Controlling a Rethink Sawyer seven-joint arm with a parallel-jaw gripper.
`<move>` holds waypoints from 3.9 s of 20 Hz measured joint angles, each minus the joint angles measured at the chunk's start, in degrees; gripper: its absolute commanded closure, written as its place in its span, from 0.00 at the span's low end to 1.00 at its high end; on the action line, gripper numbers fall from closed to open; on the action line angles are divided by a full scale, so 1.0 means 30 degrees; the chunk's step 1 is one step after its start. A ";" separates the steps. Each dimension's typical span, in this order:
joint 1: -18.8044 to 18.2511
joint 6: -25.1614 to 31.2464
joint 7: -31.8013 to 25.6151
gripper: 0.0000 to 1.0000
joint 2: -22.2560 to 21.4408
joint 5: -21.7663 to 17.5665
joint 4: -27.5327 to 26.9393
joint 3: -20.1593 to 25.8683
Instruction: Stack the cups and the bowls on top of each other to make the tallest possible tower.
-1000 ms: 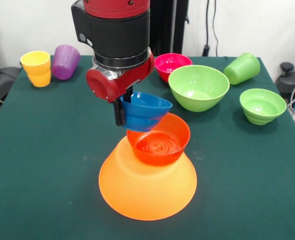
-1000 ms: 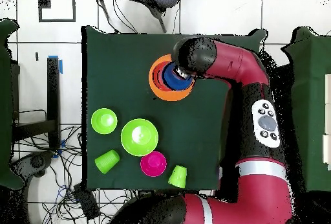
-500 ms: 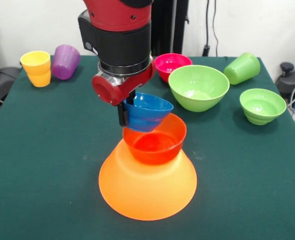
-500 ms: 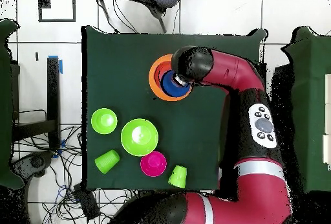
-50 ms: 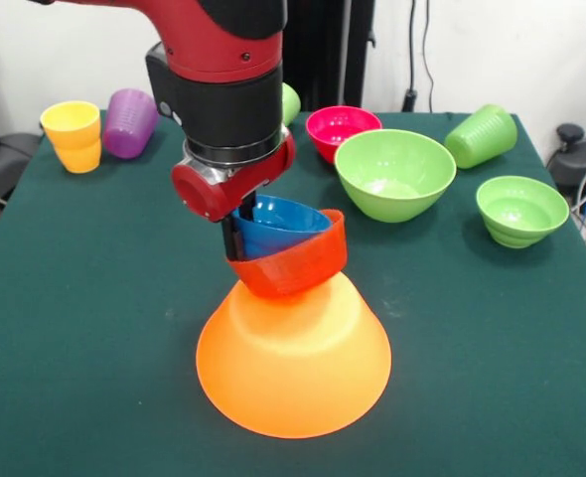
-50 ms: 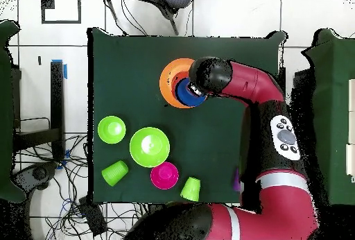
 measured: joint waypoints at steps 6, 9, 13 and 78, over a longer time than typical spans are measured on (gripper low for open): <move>-0.0254 -0.0227 0.0000 1.00 -0.0045 0.0246 0.0231 0.0061; -0.0256 -0.0513 0.0000 1.00 -0.0073 0.0361 0.0292 0.0127; -0.0258 -0.0996 0.0000 1.00 -0.0123 0.0365 0.0419 0.0174; -0.0331 -0.1520 0.0000 0.00 -0.0549 0.0804 0.1361 0.0831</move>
